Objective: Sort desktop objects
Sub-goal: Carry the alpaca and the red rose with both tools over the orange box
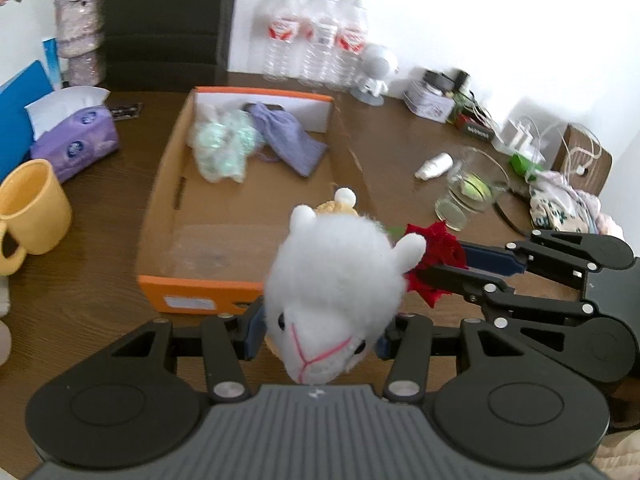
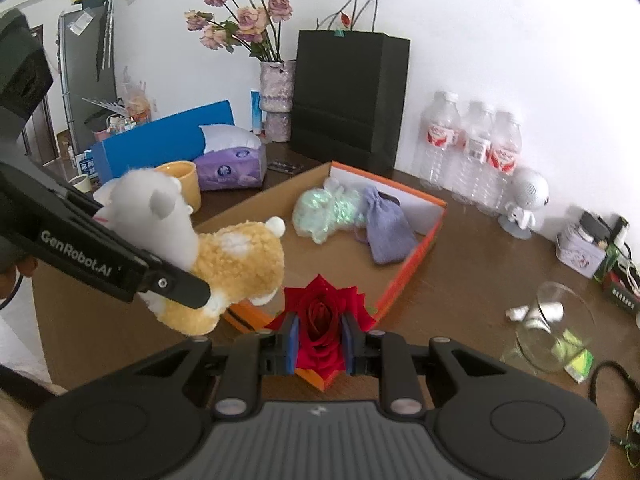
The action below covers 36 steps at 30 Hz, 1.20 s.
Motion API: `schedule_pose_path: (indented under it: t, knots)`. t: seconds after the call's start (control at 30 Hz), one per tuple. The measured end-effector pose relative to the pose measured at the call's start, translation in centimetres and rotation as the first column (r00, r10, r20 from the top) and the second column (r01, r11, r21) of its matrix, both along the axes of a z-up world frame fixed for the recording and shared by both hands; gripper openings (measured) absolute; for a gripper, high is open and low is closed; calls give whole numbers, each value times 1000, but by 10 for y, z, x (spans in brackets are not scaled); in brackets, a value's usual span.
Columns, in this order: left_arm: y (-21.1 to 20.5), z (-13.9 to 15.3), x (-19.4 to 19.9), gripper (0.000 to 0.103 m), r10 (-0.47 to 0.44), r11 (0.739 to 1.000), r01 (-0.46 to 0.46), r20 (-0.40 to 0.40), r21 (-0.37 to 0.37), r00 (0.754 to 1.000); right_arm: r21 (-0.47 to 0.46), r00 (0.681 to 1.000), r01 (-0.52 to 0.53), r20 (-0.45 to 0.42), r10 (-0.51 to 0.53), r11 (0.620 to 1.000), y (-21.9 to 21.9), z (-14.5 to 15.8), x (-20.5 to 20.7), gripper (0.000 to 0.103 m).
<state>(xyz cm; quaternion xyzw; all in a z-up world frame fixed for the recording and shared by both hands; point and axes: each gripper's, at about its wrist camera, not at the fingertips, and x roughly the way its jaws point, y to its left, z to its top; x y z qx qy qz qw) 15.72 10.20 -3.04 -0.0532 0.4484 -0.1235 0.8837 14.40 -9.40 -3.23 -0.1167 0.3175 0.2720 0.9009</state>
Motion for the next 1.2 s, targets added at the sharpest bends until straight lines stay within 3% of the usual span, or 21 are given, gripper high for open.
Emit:
schedule_pose_path:
  t: [0.43,0.8,1.2]
  knots:
    - [55,-4,39,51,-28,1000,28,9,4,1000,-6,1000,27,14,-27,1000,55,0,36,20]
    - [58,-22,109,51,-72,997,73,-19,16,997,-33,999,45,-27,-46,998,74,-19,104,20]
    - [51,-62,175,51,-81,995,86,-114,47,990,-69,986,71,-146,-81,995,77,-62,190,20]
